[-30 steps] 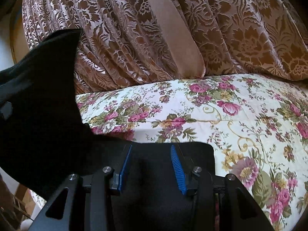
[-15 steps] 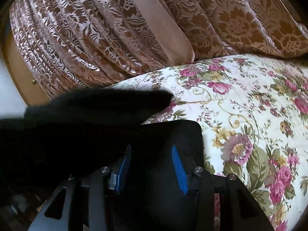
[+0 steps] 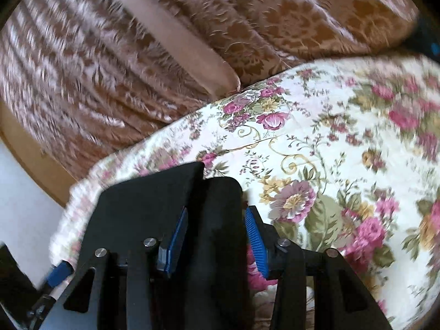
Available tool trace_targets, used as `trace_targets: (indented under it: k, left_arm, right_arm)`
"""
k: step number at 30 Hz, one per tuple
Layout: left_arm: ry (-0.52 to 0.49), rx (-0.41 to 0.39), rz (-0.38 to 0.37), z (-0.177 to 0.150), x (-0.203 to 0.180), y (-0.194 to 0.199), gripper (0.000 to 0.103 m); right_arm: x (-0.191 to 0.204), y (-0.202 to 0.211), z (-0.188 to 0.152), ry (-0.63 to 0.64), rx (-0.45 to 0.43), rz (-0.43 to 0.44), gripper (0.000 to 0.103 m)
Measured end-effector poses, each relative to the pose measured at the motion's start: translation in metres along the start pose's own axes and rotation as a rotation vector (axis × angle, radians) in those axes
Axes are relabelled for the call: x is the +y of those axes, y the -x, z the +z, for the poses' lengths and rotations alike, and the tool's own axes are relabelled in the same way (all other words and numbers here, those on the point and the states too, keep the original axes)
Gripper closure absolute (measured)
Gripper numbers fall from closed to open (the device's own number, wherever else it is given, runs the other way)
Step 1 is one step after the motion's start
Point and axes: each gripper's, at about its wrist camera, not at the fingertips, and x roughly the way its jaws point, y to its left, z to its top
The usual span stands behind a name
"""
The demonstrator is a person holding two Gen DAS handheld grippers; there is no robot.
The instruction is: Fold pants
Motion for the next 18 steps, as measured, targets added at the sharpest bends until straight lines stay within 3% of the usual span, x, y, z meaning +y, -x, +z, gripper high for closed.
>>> trace_targets:
  k: [2, 5, 12, 13, 15, 18]
  left_arm:
    - [0.016, -0.015, 0.040, 0.002, 0.010, 0.003, 0.045]
    - [0.082, -0.004, 0.159, 0.004, 0.037, 0.003, 0.045]
    - [0.238, 0.037, 0.432, -0.010, 0.106, 0.013, 0.044]
    - [0.251, 0.061, 0.468, -0.015, 0.115, 0.012, 0.039]
    - [0.300, 0.104, 0.464, -0.027, 0.131, 0.007, 0.033]
    - [0.380, 0.105, 0.447, -0.040, 0.144, 0.005, 0.025]
  right_arm:
    - [-0.004, 0.001, 0.001, -0.056, 0.003, 0.085, 0.058]
    - [0.000, -0.003, -0.001, -0.087, 0.029, 0.160, 0.053]
    - [0.017, -0.032, -0.014, -0.020, 0.138, 0.127, 0.052]
    - [0.017, -0.033, -0.016, -0.016, 0.142, 0.130, 0.052]
    - [0.018, -0.037, -0.021, -0.025, 0.161, 0.165, 0.051]
    - [0.021, -0.047, -0.029, -0.074, 0.199, 0.258, 0.050]
